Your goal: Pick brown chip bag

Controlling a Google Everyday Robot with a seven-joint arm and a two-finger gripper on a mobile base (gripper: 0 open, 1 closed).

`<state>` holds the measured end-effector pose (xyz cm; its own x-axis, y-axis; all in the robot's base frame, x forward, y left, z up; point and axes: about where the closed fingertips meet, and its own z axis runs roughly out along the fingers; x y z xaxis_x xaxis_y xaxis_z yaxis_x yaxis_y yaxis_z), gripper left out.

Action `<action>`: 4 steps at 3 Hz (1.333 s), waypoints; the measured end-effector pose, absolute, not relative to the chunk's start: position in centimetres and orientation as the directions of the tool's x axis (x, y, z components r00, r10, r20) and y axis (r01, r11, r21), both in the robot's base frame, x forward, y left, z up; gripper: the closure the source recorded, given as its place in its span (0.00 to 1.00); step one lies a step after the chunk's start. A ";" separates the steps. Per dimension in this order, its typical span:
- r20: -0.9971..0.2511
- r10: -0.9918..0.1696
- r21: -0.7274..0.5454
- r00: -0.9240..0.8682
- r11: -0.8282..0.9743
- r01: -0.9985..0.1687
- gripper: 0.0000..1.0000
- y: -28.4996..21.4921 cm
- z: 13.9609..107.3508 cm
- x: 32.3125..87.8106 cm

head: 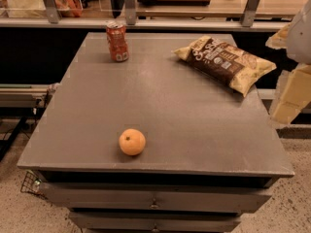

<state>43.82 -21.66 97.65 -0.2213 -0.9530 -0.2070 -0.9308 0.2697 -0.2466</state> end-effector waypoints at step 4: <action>-0.379 -0.862 -0.308 -0.336 0.460 -0.833 0.00 -23.5 95.0 57.9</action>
Offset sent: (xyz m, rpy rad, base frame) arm 0.0647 -0.0045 -0.0146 0.0493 -0.0625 -0.0777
